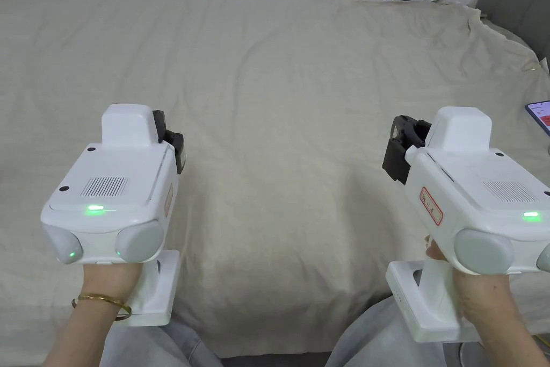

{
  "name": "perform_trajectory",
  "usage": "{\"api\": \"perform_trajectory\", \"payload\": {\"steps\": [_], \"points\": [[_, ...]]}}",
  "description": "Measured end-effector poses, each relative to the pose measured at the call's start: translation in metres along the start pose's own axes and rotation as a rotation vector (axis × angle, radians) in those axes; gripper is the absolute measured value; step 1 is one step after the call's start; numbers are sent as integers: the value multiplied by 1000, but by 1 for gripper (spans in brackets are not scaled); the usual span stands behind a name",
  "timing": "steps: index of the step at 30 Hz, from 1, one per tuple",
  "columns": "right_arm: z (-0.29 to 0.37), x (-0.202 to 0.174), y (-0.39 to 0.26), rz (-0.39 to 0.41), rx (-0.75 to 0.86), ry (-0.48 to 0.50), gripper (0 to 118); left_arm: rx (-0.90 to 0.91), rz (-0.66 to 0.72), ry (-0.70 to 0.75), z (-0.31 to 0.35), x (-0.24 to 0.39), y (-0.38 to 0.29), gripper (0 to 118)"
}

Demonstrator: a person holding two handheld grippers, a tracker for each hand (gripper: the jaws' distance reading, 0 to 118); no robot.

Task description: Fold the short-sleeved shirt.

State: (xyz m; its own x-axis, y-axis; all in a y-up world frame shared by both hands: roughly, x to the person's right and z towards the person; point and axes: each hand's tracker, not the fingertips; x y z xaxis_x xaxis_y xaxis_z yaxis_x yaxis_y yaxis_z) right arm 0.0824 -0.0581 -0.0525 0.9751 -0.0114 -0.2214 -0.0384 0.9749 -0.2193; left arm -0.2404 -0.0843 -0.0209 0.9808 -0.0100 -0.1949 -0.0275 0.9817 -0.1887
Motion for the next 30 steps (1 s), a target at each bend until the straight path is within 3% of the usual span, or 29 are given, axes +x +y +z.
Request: {"api": "perform_trajectory", "payload": {"steps": [30], "points": [[3, 1, 4, 2, 12, 1, 0, 6, -15, -8, 1, 7, 2, 0]]}}
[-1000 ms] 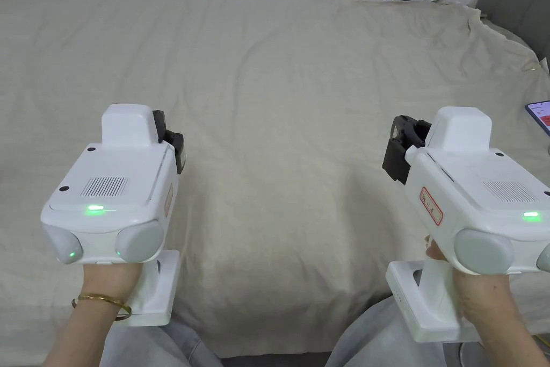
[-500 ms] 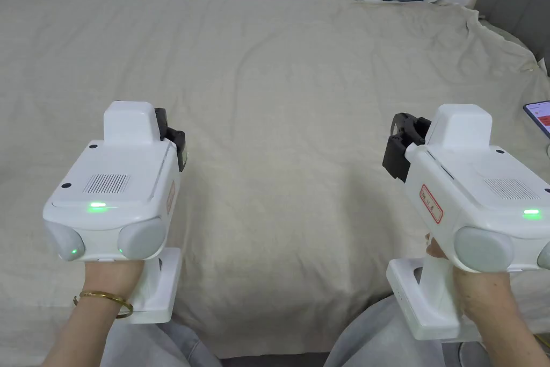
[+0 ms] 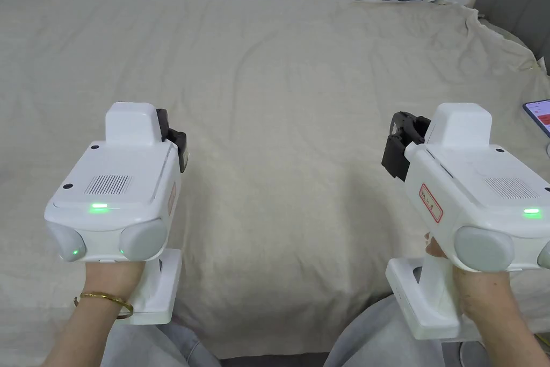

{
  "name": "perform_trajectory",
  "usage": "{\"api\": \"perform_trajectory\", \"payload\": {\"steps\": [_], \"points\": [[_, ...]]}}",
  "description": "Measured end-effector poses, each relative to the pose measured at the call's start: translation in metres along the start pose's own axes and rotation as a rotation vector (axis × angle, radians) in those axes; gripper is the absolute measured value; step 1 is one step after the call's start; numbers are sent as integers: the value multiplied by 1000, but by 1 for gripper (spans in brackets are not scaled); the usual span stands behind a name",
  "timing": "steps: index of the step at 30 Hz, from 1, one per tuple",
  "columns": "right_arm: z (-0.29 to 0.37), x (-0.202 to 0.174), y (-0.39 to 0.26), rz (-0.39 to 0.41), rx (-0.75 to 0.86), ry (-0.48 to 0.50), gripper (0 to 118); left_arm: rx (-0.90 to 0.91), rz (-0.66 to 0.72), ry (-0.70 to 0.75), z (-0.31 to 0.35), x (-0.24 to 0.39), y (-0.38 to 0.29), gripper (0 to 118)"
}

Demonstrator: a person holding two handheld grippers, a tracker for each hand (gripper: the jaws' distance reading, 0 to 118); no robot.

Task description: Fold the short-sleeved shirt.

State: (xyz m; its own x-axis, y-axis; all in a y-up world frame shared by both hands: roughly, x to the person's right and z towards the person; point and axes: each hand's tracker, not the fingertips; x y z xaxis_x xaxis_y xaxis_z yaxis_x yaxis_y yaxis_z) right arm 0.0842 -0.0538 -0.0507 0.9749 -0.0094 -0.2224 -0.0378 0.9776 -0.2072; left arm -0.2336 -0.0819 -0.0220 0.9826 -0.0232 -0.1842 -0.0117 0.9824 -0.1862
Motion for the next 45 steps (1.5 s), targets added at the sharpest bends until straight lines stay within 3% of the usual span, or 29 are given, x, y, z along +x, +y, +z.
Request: {"api": "perform_trajectory", "payload": {"steps": [22, 24, 25, 27, 28, 29, 33, 35, 38, 43, 45], "points": [[0, 2, -1, 1, 2, -4, 0, -5, 6, -3, 3, 5, -2, 0], [0, 1, 0, 1, -16, -5, 4, -13, 8, 8, 5, 8, -2, 0], [0, 1, 1, -16, -31, 4, 15, -22, 7, 19, 5, 10, -3, 6], [0, 5, 1, -81, -78, 51, 83, -48, 20, 22, 5, 11, -4, 39], [-1, 7, 1, -104, -103, 74, 109, -66, 37, 15, 6, 10, -5, 60], [-1, 9, 0, -118, -113, 87, 116, -82, 54, 3, 6, 10, -6, 78], [7, 4, 0, -129, -117, 113, 117, -111, 74, -14, 12, 11, -13, 99], [5, 1, 1, -123, -201, 111, 117, -156, 86, -10, 13, 12, -21, 118], [9, -17, 5, -108, -334, 75, 117, -186, 120, -13, 17, 11, -34, 118], [16, -35, -6, -63, -409, -21, 117, -267, 65, 19, 20, 16, -58, 118], [19, -41, -7, -42, -470, -102, 117, -285, 50, 26, 22, 18, -66, 118]]}}
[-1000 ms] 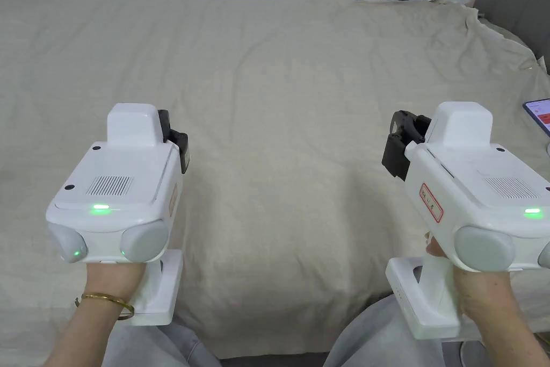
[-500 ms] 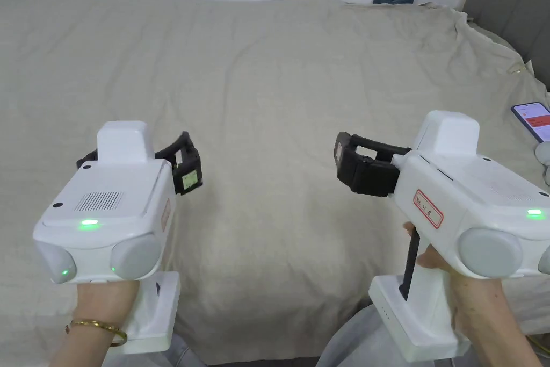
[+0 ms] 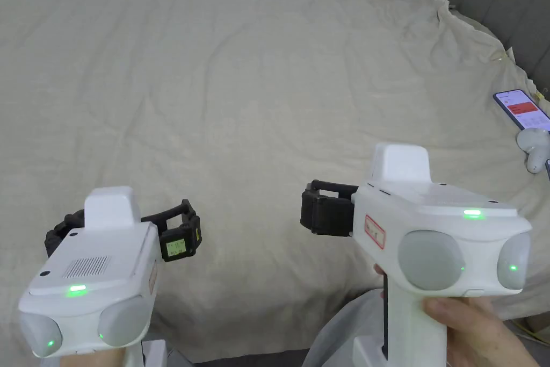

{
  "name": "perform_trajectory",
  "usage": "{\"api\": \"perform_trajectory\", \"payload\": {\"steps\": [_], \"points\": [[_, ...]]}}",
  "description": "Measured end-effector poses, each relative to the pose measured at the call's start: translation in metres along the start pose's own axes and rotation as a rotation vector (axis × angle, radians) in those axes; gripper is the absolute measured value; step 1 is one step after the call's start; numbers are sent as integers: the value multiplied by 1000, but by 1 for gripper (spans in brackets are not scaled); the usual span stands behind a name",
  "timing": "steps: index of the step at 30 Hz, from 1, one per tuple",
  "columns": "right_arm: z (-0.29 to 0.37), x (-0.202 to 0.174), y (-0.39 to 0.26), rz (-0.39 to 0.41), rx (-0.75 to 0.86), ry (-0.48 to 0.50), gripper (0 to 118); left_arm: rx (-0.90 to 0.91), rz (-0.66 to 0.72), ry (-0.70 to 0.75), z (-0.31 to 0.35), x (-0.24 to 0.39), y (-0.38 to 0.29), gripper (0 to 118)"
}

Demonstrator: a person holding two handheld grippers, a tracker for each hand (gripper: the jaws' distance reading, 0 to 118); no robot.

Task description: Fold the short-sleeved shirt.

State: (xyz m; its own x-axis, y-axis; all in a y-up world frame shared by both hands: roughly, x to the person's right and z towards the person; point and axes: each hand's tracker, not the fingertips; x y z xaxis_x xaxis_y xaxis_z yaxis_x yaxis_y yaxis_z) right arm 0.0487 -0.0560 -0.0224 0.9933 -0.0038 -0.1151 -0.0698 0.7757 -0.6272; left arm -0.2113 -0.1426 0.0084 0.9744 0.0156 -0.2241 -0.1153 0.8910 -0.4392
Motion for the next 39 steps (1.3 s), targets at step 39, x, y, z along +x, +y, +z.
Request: {"api": "perform_trajectory", "payload": {"steps": [39], "points": [[-200, -13, 18, -81, -183, -112, 117, -174, 119, 61, -133, -16, 32, 118]]}}
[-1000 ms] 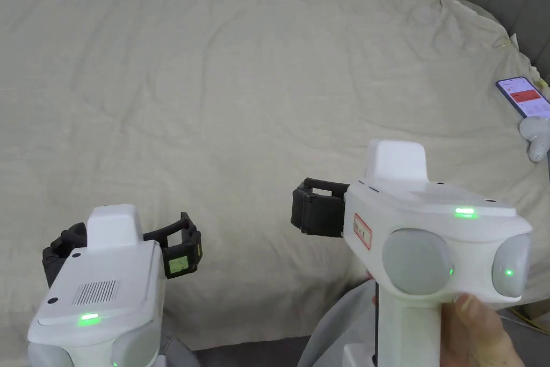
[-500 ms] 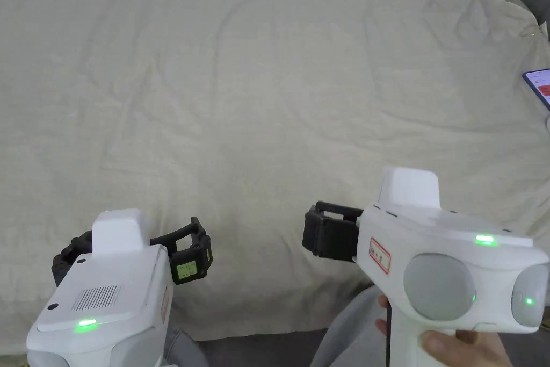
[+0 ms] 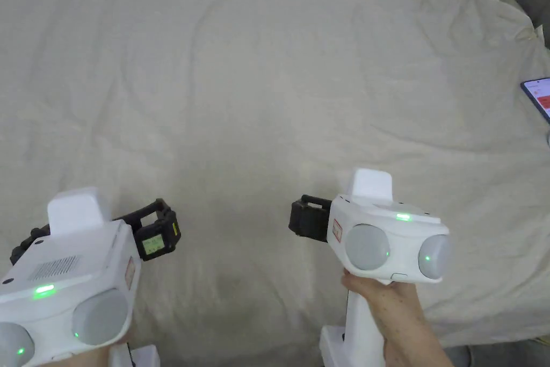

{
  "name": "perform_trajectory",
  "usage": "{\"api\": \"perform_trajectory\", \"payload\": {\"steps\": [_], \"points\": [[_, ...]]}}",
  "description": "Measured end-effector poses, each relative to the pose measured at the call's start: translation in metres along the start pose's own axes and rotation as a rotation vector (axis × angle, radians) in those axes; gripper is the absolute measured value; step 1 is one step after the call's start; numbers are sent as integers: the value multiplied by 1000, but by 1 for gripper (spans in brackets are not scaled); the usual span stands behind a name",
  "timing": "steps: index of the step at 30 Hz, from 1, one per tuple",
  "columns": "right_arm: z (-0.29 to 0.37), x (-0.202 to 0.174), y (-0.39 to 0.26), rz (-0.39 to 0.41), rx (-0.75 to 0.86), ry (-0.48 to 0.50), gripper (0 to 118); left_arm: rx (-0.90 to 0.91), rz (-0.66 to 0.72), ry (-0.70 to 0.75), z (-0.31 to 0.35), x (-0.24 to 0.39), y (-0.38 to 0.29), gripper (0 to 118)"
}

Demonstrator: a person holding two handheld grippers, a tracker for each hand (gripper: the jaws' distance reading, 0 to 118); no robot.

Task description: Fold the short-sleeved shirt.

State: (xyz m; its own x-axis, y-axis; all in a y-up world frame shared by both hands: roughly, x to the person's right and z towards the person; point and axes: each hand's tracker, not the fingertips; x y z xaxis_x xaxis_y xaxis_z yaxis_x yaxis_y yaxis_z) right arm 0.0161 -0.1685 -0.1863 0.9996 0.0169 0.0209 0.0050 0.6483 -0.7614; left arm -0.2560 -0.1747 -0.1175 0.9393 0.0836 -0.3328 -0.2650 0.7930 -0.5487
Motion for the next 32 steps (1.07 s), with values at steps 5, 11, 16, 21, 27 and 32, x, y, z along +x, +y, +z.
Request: {"api": "perform_trajectory", "payload": {"steps": [5, 11, 16, 21, 27, 32], "points": [[-51, -12, 37, 6, 9, -50, 117, -36, 33, 75, -69, 6, 38, 118], [-105, -13, 52, -35, 6, -54, 117, -79, 59, 127, -136, 13, 50, 118], [-133, -22, 49, -53, 18, -67, 118, -208, 78, 166, -167, 23, 33, 118], [-132, -20, 47, -70, -5, -65, 118, -178, 53, 200, -168, 27, 33, 118], [-135, -16, 47, -77, -9, -55, 118, -186, 72, 175, -165, 22, 35, 118], [-141, -10, 47, -79, -10, -53, 118, -182, 68, 179, -164, 23, 35, 118]]}}
